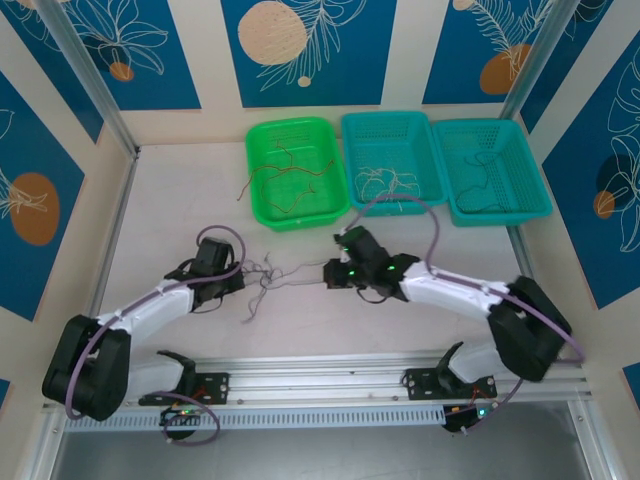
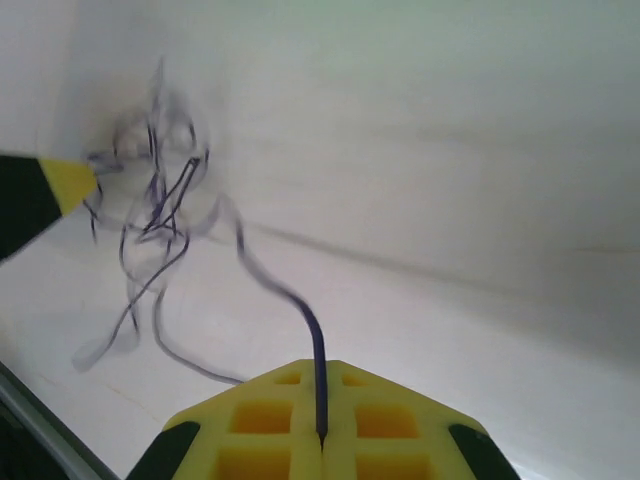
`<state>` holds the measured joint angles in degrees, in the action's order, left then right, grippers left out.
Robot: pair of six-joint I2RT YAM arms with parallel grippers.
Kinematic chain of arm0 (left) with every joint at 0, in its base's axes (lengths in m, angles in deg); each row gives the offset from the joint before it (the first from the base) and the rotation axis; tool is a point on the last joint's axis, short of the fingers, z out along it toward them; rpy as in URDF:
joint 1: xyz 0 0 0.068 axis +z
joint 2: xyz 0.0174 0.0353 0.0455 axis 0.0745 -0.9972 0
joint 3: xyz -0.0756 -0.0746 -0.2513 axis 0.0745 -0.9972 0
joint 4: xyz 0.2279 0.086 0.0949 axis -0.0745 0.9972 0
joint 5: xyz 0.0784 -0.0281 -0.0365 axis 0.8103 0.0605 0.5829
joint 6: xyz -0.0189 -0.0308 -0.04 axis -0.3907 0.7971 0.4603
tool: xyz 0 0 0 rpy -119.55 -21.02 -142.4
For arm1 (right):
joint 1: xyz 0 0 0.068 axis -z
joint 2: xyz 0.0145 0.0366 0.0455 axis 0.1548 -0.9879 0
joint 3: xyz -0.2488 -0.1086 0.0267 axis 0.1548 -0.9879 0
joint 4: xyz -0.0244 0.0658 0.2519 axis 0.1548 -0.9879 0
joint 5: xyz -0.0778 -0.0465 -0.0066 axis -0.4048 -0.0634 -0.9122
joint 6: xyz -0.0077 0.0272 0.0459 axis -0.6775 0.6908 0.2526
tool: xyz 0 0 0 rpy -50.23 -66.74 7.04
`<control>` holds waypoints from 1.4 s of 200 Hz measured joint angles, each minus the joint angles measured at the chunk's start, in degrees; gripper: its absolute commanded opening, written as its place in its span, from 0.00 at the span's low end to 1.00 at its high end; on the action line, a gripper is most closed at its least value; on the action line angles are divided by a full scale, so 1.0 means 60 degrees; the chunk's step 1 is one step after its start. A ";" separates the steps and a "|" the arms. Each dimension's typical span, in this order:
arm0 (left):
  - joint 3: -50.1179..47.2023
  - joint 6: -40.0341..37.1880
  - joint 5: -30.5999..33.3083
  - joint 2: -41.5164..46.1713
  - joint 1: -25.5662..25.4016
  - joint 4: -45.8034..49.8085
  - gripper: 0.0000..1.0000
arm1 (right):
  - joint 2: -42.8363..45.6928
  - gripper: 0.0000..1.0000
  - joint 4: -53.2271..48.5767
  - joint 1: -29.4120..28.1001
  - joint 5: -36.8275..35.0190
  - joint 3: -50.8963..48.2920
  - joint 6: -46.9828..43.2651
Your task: Untangle the cables
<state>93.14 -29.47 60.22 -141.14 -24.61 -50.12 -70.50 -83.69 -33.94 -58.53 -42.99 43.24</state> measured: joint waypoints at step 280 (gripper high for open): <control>0.0306 -0.1759 -0.3100 0.3155 -0.1428 -0.2750 0.88 | 0.4962 0.00 -0.2222 0.6171 0.5730 0.1137 0.0164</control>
<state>94.97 -40.03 41.62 -122.21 -33.18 -66.62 -40.73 -97.02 3.08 -24.15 -36.17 44.22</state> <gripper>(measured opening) 0.878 0.055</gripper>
